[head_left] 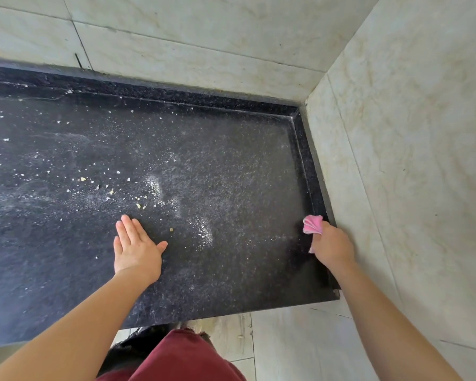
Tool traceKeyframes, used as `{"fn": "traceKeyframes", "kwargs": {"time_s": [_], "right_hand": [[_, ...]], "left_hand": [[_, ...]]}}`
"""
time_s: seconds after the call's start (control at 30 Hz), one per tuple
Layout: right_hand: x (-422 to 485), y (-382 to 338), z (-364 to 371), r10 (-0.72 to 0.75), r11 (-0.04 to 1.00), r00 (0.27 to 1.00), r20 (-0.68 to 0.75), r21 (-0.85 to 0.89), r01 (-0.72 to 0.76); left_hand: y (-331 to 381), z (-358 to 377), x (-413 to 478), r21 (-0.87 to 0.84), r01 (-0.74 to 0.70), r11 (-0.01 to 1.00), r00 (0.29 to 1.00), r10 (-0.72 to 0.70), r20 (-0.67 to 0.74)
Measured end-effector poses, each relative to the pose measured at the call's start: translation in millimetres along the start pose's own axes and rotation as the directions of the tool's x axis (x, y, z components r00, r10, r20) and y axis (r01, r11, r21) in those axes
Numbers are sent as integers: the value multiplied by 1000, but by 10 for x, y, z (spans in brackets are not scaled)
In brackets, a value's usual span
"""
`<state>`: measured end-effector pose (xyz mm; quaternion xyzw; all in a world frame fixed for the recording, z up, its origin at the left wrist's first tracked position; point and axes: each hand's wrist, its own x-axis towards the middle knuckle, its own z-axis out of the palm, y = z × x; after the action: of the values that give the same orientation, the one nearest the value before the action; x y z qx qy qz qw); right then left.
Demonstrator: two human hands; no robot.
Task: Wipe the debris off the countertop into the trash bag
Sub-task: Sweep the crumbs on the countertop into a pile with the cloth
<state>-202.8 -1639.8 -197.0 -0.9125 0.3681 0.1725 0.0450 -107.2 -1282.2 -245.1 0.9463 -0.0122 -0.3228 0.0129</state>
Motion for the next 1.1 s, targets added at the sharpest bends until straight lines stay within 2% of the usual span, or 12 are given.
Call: {"fn": "traceKeyframes", "kwargs": {"time_s": [0.1,0.23,0.33,0.43,0.53,0.63,0.7,0.8,0.9,0.97,1.03,1.1], "right_hand": [[-45,-33,41,3,995,998,59,-98,2],[-292,-456,196,65,996,996,55,57,-68],[-642,-914,327,-95,989,993,73,118,86],[-937,-1273,436,-280,941,946,162,243,237],[-996,-1328,408,-377,868,911,167,406,285],[-854,-1051,269,-271,875,960,76,436,212],[-685,-699,174,-148,921,988,30,369,127],[-441,-72,105,15,988,999,48,156,-23],[-420,217,163,58,995,995,79,-82,-51],[-462,175,258,80,996,994,79,-44,-77],[-543,30,309,128,986,990,59,97,-133],[-712,-195,355,110,976,993,47,182,-116]], "left_hand": [[4,-20,7,3,0,1000,1000,0,2],[2,-11,3,7,-1,1000,1000,1,0],[-2,-11,1,-7,-7,1000,1000,7,-5],[-9,-15,-18,-15,-17,1000,1000,17,-12],[-11,-23,-22,-15,-20,1000,1000,20,-16],[-12,-16,-15,-23,-21,1000,999,21,-25],[-13,-1,-13,-27,-23,999,999,22,-30],[-17,19,-8,-29,-25,999,999,24,-42],[-21,36,0,-40,-26,999,998,24,-50],[-31,51,8,-46,-37,998,998,34,-56],[-42,64,9,-60,-51,997,997,47,-63],[-68,76,10,-64,-72,995,994,66,-86]]}}
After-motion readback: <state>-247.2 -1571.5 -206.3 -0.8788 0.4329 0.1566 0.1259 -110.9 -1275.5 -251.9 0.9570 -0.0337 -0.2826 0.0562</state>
